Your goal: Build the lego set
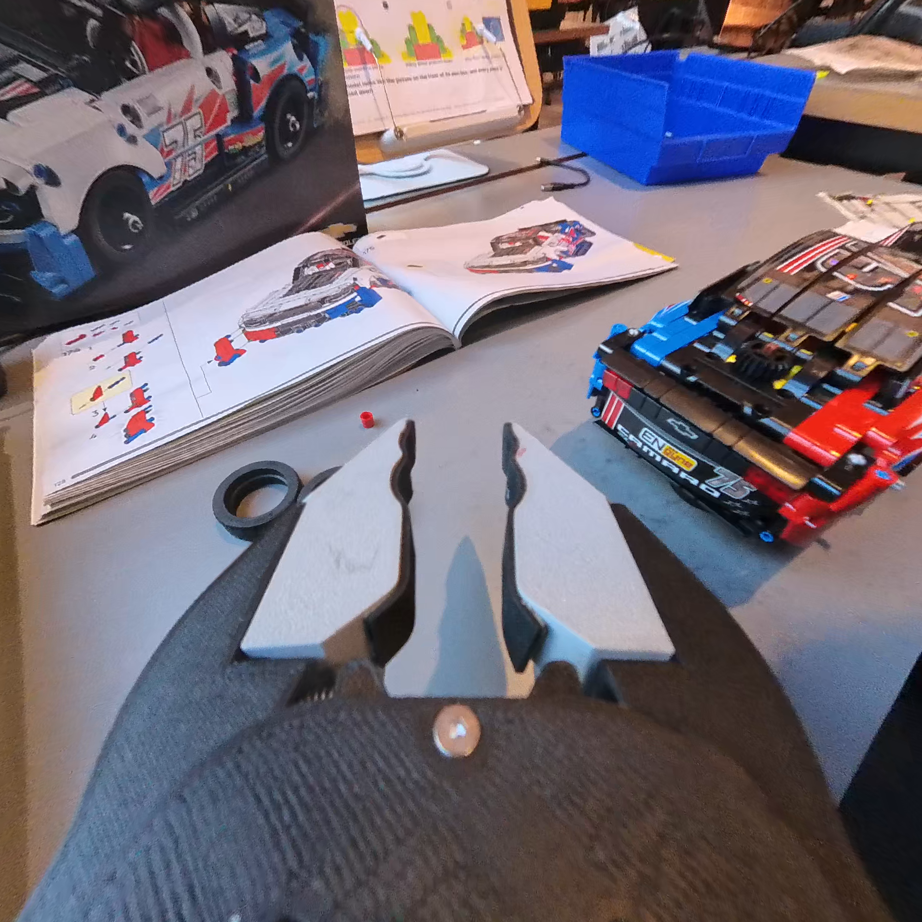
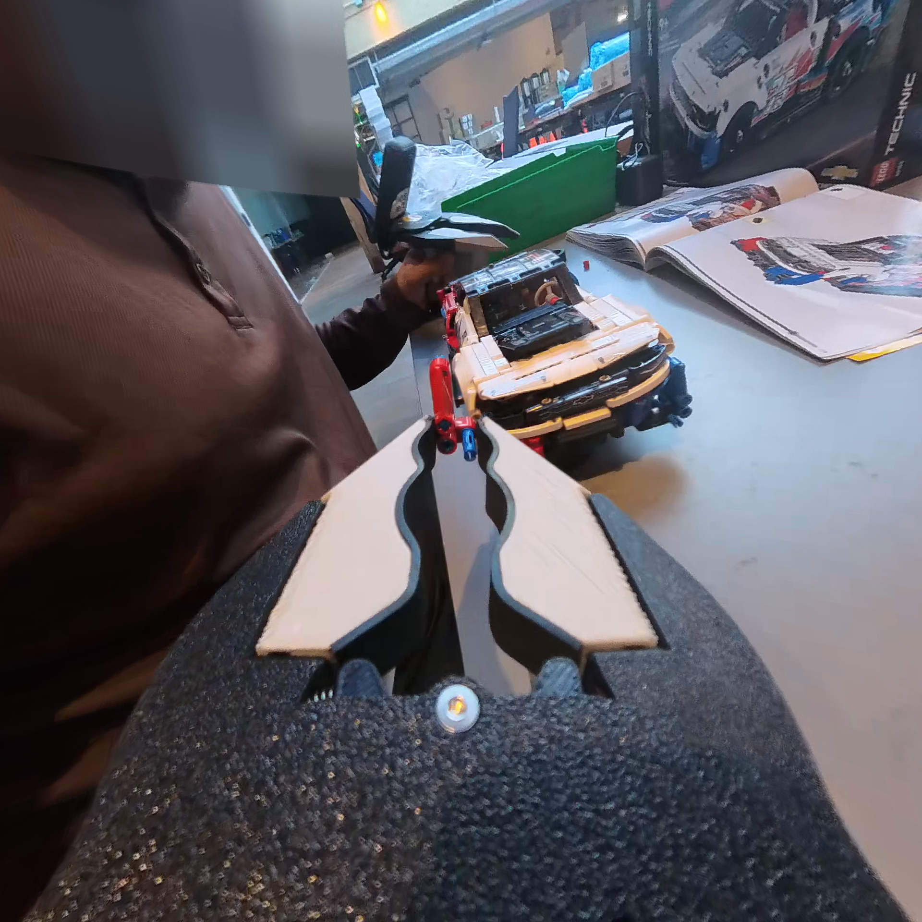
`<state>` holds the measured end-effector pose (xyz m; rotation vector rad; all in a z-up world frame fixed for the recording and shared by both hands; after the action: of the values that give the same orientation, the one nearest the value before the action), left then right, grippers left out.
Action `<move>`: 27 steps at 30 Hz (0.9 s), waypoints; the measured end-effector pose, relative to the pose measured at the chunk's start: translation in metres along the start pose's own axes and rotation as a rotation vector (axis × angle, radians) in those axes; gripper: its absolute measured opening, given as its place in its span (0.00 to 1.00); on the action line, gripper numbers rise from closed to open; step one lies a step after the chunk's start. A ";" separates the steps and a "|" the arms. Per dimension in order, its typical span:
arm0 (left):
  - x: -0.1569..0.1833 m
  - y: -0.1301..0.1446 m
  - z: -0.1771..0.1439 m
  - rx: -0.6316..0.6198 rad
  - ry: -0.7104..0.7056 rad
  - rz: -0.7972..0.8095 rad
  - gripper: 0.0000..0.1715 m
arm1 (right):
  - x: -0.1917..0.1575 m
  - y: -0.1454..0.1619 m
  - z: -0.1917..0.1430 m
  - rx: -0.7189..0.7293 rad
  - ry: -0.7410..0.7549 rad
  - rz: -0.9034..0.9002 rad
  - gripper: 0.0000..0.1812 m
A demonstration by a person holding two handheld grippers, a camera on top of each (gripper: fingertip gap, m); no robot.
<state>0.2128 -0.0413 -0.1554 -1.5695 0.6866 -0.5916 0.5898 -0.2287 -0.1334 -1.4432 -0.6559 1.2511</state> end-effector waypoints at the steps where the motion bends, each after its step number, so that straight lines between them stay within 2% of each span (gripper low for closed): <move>1: 0.000 0.002 0.001 -0.012 -0.001 0.001 0.19 | 0.000 0.001 0.000 -0.003 -0.007 0.012 0.08; 4: -0.001 0.002 0.001 -0.016 -0.006 -0.006 0.20 | 0.004 0.002 0.001 -0.022 0.005 0.030 0.08; 8: 0.001 0.002 0.001 -0.014 0.019 -0.007 0.20 | 0.020 -0.001 0.007 -0.034 0.126 0.002 0.08; 10: 0.004 0.005 0.003 -0.040 0.047 -0.022 0.23 | 0.020 0.003 0.010 -0.077 0.150 -0.022 0.08; 16: 0.016 -0.001 0.000 -0.028 0.082 -0.055 0.19 | 0.008 0.038 0.006 -0.272 0.134 -0.037 0.08; 18: 0.040 -0.014 -0.002 -0.056 0.120 -0.064 0.20 | 0.003 0.041 0.003 -0.273 0.129 -0.026 0.08; 21: 0.086 -0.046 -0.004 -0.039 0.138 0.056 0.21 | 0.004 0.037 0.000 -0.236 0.137 -0.004 0.08; 27: 0.215 -0.077 0.007 -0.078 0.321 0.198 0.20 | 0.005 0.029 0.011 -0.115 0.097 0.056 0.08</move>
<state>0.3729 -0.1878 -0.0833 -1.4698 1.1053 -0.6818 0.5741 -0.2287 -0.1606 -1.6172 -0.6335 1.1943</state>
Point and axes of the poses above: each gripper's, where its closed fingertips meet, z out along the fingers, y out of its underside, x = y × z across the jaws, the point moved 1 cm from there along -z, back along the fingers, and after that the axes turned 12 degrees about x, right-handed, at the moved point
